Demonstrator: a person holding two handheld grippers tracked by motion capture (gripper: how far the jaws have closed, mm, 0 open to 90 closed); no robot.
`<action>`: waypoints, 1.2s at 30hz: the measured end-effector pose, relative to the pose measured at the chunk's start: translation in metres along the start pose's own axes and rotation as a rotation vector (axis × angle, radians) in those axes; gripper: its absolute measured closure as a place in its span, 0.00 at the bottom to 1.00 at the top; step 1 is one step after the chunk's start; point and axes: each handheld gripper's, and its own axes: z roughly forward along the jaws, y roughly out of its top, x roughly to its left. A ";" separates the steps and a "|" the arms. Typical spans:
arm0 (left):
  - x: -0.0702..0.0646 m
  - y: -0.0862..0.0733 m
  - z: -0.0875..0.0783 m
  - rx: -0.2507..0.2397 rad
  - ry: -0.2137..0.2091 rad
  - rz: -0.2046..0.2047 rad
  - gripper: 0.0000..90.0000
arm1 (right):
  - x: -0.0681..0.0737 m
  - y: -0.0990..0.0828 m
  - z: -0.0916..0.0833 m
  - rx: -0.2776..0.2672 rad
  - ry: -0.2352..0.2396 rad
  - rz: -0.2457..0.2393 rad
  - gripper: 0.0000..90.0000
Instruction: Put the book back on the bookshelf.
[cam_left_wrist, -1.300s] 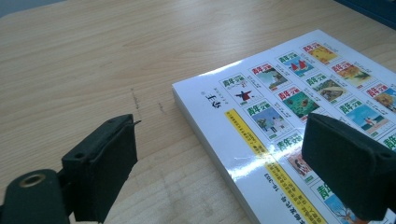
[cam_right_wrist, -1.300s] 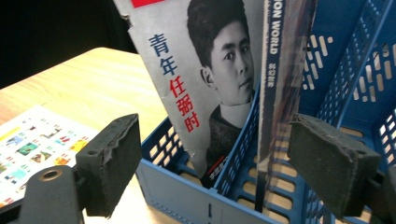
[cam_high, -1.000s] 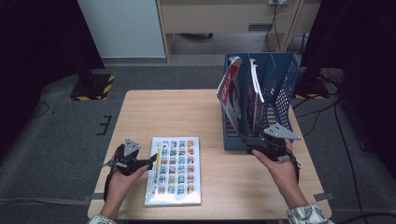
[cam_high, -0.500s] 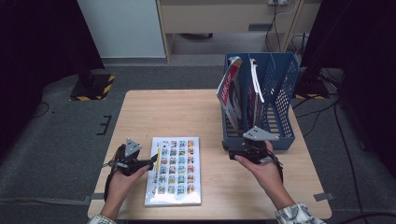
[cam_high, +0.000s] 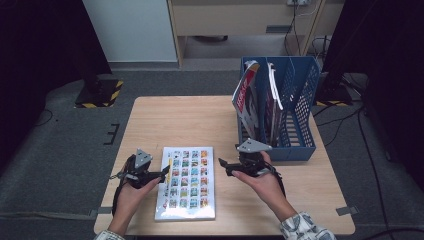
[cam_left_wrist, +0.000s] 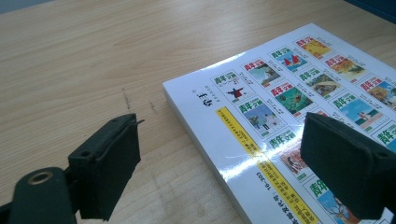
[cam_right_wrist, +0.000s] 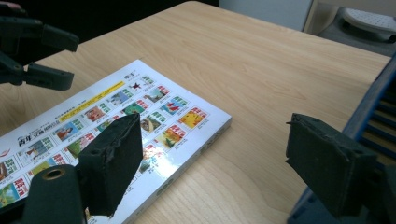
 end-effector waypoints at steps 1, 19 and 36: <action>0.000 0.000 0.000 0.000 0.000 0.000 0.13 | 0.002 0.000 0.003 0.008 0.004 -0.003 0.20; 0.000 0.000 0.001 0.008 -0.002 0.005 0.13 | 0.018 -0.007 0.041 0.089 0.052 -0.028 0.19; -0.001 -0.001 0.003 0.014 -0.005 0.006 0.13 | 0.021 -0.015 0.062 0.150 0.052 -0.032 0.19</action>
